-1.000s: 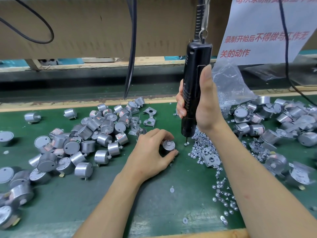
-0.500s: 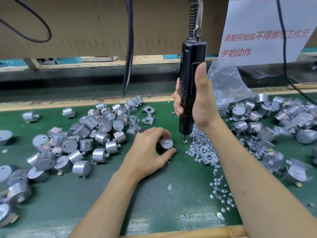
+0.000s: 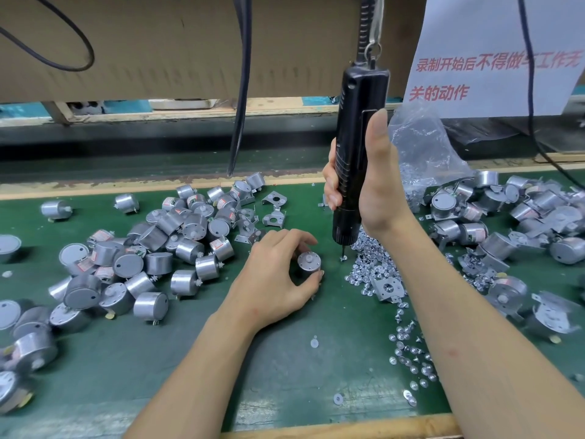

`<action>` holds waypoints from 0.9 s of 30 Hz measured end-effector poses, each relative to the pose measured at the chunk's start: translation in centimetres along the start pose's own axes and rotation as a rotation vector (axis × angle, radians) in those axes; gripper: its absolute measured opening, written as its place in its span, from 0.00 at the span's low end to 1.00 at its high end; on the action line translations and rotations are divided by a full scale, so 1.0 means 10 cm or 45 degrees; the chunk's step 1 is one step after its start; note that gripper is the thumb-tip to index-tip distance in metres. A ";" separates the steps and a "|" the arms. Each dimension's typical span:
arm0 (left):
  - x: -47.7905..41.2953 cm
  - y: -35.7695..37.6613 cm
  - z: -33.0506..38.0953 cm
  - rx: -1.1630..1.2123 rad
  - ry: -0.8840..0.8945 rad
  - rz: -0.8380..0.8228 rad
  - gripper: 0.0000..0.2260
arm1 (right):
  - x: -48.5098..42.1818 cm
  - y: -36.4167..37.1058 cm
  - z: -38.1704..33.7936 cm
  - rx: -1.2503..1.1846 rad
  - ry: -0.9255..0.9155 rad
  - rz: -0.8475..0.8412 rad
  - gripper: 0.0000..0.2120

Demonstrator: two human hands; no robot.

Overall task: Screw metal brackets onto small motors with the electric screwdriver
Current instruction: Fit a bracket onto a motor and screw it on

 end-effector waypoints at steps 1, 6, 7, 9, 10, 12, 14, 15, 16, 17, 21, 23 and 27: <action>0.00 0.00 0.00 -0.002 -0.002 0.001 0.16 | 0.00 0.00 0.00 -0.006 0.003 0.000 0.41; 0.00 -0.01 0.01 -0.016 -0.018 0.004 0.17 | 0.02 0.03 0.00 -0.002 0.005 -0.027 0.41; 0.00 -0.01 0.01 -0.014 -0.020 0.002 0.17 | 0.02 0.03 0.00 0.004 0.003 -0.028 0.41; 0.00 -0.02 0.02 -0.009 -0.023 -0.007 0.18 | 0.02 0.03 0.00 0.006 0.003 -0.026 0.41; 0.00 -0.03 0.02 -0.008 -0.024 -0.015 0.19 | 0.02 0.03 0.00 0.001 0.006 -0.022 0.41; 0.00 -0.03 0.02 -0.007 -0.030 -0.031 0.21 | 0.02 0.03 0.00 -0.006 0.009 -0.015 0.41; 0.01 -0.04 0.02 0.003 -0.040 -0.041 0.21 | 0.02 0.03 0.00 -0.003 0.007 -0.020 0.42; 0.01 -0.04 0.02 0.009 -0.043 -0.044 0.21 | 0.03 0.03 -0.01 -0.001 0.003 -0.026 0.42; 0.01 -0.04 0.02 0.012 -0.045 -0.046 0.21 | 0.03 0.03 -0.01 0.001 -0.004 -0.032 0.43; 0.01 -0.05 0.03 0.014 -0.046 -0.048 0.21 | 0.04 0.03 -0.01 0.002 -0.014 -0.038 0.44; 0.02 -0.05 0.03 0.014 -0.027 -0.055 0.21 | 0.07 0.06 -0.02 -0.012 -0.058 -0.044 0.43; 0.02 -0.08 0.04 0.017 0.003 -0.016 0.19 | 0.09 0.07 -0.04 -0.026 -0.062 -0.033 0.42; -0.01 -0.30 0.04 0.116 0.010 0.329 0.13 | 0.11 0.09 -0.08 -0.014 -0.132 -0.013 0.40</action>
Point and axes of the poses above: each hand's wrist, its own x-axis away from the middle knuckle, its own y-axis out of the palm, z = x × y, the point moved 2 cm from there along -x, towards the middle knuckle, and after that the axes turned 13 degrees about z, right-handed, at the moved point
